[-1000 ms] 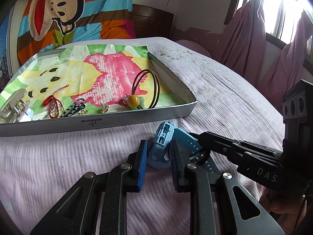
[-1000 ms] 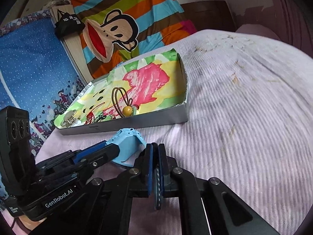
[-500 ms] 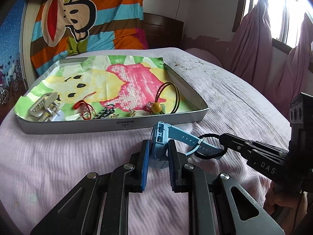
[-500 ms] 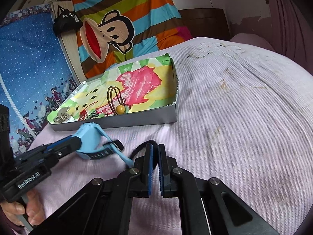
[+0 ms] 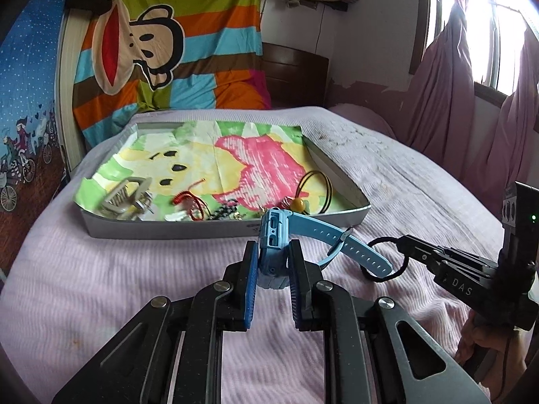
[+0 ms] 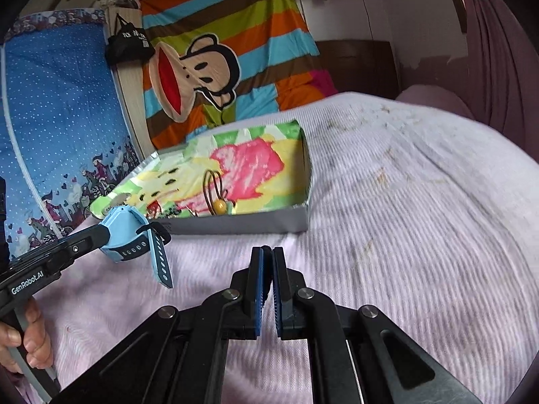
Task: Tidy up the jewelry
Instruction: 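Carry the blue watch over the tray with left gripper while right gripper carries the elastic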
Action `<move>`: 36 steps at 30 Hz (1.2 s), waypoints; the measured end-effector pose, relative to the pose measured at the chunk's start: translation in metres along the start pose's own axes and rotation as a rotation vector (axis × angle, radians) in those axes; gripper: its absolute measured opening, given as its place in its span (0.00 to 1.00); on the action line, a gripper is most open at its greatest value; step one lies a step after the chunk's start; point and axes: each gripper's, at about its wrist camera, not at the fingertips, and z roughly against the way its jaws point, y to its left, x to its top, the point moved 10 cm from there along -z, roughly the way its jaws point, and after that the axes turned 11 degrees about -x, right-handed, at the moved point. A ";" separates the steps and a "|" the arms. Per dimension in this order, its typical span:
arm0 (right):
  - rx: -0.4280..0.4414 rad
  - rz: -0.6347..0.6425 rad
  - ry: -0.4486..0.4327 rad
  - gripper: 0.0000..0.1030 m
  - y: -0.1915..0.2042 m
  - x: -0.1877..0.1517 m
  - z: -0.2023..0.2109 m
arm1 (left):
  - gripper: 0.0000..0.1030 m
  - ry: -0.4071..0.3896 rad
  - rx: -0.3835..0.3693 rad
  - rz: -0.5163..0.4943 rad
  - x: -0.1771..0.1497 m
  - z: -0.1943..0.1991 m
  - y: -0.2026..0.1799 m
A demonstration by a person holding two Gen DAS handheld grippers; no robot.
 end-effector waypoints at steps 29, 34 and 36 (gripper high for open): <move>0.069 0.006 -0.170 0.05 0.035 0.091 -0.089 | 0.14 -0.096 0.231 0.094 0.090 -0.053 0.082; 0.069 0.003 -0.124 0.05 0.035 0.081 -0.104 | 0.14 -0.055 0.244 0.141 0.077 -0.073 0.100; 0.074 -0.004 -0.114 0.05 0.034 0.079 -0.107 | 0.14 -0.038 0.240 0.172 0.072 -0.080 0.106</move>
